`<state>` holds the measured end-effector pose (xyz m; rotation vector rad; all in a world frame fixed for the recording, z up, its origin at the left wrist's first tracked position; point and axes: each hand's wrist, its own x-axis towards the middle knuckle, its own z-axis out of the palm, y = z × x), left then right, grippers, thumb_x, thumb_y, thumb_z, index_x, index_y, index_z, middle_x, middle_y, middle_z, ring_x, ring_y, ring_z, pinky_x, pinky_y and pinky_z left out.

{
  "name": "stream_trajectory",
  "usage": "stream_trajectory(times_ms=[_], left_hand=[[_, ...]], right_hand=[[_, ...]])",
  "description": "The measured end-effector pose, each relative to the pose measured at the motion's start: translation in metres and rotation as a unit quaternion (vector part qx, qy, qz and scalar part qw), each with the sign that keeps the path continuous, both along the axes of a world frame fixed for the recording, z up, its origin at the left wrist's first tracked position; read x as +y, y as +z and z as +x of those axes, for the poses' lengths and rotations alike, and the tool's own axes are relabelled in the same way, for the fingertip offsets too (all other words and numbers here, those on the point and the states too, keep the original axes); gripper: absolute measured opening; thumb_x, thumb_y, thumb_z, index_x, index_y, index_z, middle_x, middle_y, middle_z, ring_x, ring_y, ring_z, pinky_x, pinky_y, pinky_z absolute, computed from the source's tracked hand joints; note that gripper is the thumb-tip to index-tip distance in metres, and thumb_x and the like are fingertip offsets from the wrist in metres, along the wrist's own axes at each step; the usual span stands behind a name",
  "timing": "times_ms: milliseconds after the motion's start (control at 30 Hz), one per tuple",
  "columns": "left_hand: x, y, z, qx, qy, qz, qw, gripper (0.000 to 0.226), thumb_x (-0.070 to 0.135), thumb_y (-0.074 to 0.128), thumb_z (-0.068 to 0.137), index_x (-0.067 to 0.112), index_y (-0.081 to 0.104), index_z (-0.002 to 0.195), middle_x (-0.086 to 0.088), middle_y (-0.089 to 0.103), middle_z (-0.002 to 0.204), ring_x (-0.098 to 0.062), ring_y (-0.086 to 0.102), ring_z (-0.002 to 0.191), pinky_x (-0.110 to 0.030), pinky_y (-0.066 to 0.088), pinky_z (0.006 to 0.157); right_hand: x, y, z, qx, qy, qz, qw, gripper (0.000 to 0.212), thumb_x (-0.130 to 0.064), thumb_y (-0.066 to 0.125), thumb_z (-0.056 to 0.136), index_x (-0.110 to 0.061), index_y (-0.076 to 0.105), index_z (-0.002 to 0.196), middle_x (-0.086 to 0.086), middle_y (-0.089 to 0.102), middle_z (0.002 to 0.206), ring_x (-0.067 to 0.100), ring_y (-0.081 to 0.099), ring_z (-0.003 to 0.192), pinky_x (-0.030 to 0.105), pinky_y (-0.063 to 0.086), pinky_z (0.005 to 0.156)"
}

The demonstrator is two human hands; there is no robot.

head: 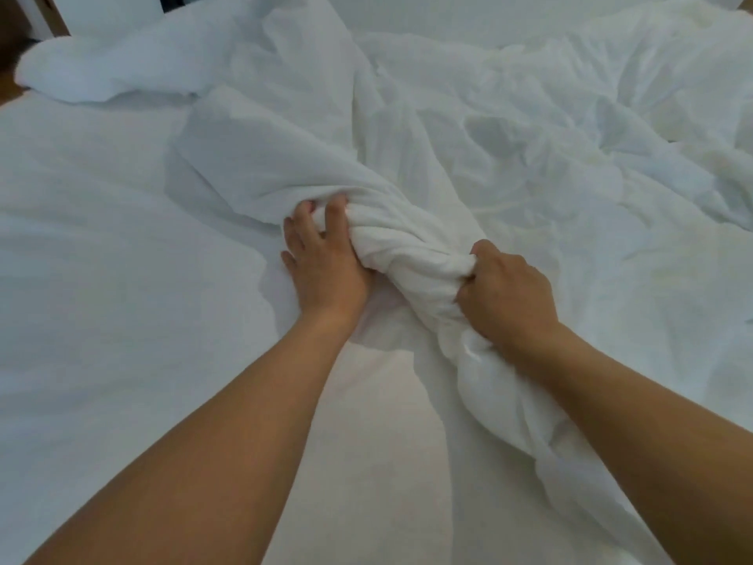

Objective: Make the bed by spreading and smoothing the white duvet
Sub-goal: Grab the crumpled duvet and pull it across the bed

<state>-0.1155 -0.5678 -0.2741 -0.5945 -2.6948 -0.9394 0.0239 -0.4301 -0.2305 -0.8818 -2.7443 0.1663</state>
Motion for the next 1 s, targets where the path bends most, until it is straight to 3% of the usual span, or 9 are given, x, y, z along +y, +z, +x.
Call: stream_trajectory(times_ms=[200,300,400,500,567,700,767,867,1000], left_hand=[[-0.025,0.067,0.016,0.341,-0.181,-0.046,0.921,0.017,0.003,0.053,0.063,0.009,0.059,0.078,-0.014,0.054,0.074,-0.034,0.051,0.066,-0.040,0.038,0.060],[-0.039,0.088,0.057,0.428,-0.223,-0.020,0.876,0.022,-0.003,0.047,0.077,0.012,0.063,0.074,-0.008,0.060,0.074,-0.031,0.054,0.067,-0.040,0.038,0.069],[-0.075,0.072,0.049,0.393,-0.136,-0.034,0.909,0.020,0.018,0.064,0.083,0.016,0.067,0.102,-0.008,0.064,0.103,-0.031,0.058,0.093,-0.044,0.038,0.085],[-0.108,0.034,0.029,0.109,0.022,-0.117,0.987,0.083,0.055,0.070,0.069,0.015,0.041,0.135,-0.018,0.044,0.130,-0.040,0.046,0.114,-0.055,0.040,0.090],[-0.117,0.014,0.030,-0.052,0.073,-0.142,0.986,0.102,0.066,0.066,0.067,0.020,0.019,0.145,-0.016,0.030,0.142,-0.042,0.038,0.125,-0.062,0.037,0.095],[-0.090,-0.008,0.011,-0.148,0.126,-0.024,0.981,0.105,0.056,0.065,0.073,0.025,0.002,0.151,-0.010,0.030,0.150,-0.036,0.034,0.135,-0.063,0.016,0.111],[-0.073,-0.012,-0.005,-0.162,0.152,0.118,0.968,0.097,0.043,0.069,0.075,0.024,0.011,0.151,-0.004,0.042,0.146,-0.030,0.041,0.133,-0.060,0.013,0.115],[-0.084,-0.003,-0.026,-0.129,0.087,0.296,0.943,0.066,0.022,0.058,0.076,0.021,0.039,0.138,0.000,0.058,0.126,-0.026,0.057,0.112,-0.043,0.044,0.100],[-0.113,0.072,-0.017,0.155,-0.178,0.233,0.943,0.052,0.000,0.049,0.071,0.011,0.050,0.122,-0.010,0.062,0.101,-0.031,0.059,0.091,-0.033,0.046,0.080]], right_hand=[[0.020,-0.014,-0.024,-0.065,-0.016,-0.005,0.998,0.010,-0.014,0.045,0.083,-0.014,0.050,0.092,0.012,0.066,0.093,0.035,0.061,0.081,0.034,0.037,0.065],[0.010,-0.022,-0.045,-0.092,0.010,-0.007,0.996,0.020,-0.018,0.046,0.084,-0.017,0.060,0.098,0.006,0.069,0.096,0.030,0.067,0.088,0.031,0.040,0.066],[0.008,-0.029,-0.048,-0.109,-0.010,-0.013,0.994,0.021,-0.016,0.046,0.086,-0.014,0.060,0.102,0.009,0.068,0.099,0.032,0.066,0.093,0.031,0.037,0.066],[0.005,-0.040,-0.052,-0.110,-0.016,-0.017,0.994,0.020,-0.014,0.044,0.089,-0.013,0.059,0.104,0.010,0.068,0.099,0.032,0.066,0.091,0.032,0.035,0.066],[-0.002,-0.049,-0.062,-0.095,-0.005,-0.007,0.995,0.022,-0.015,0.044,0.092,-0.012,0.060,0.105,0.009,0.069,0.102,0.031,0.066,0.093,0.032,0.036,0.066],[-0.003,-0.053,-0.068,-0.096,-0.003,0.022,0.995,0.022,-0.015,0.043,0.093,-0.012,0.062,0.101,0.009,0.069,0.100,0.030,0.066,0.092,0.032,0.035,0.065],[-0.001,-0.060,-0.067,-0.100,-0.011,0.051,0.994,0.020,-0.015,0.043,0.091,-0.011,0.062,0.099,0.010,0.070,0.099,0.032,0.066,0.090,0.033,0.034,0.065],[-0.008,-0.065,-0.071,-0.089,-0.038,0.055,0.994,0.017,-0.019,0.045,0.090,-0.011,0.060,0.095,0.012,0.069,0.096,0.035,0.066,0.087,0.034,0.035,0.066],[-0.023,-0.054,-0.075,-0.107,-0.083,0.044,0.990,0.020,-0.023,0.050,0.089,-0.012,0.063,0.101,0.013,0.069,0.100,0.036,0.066,0.093,0.035,0.040,0.070]])
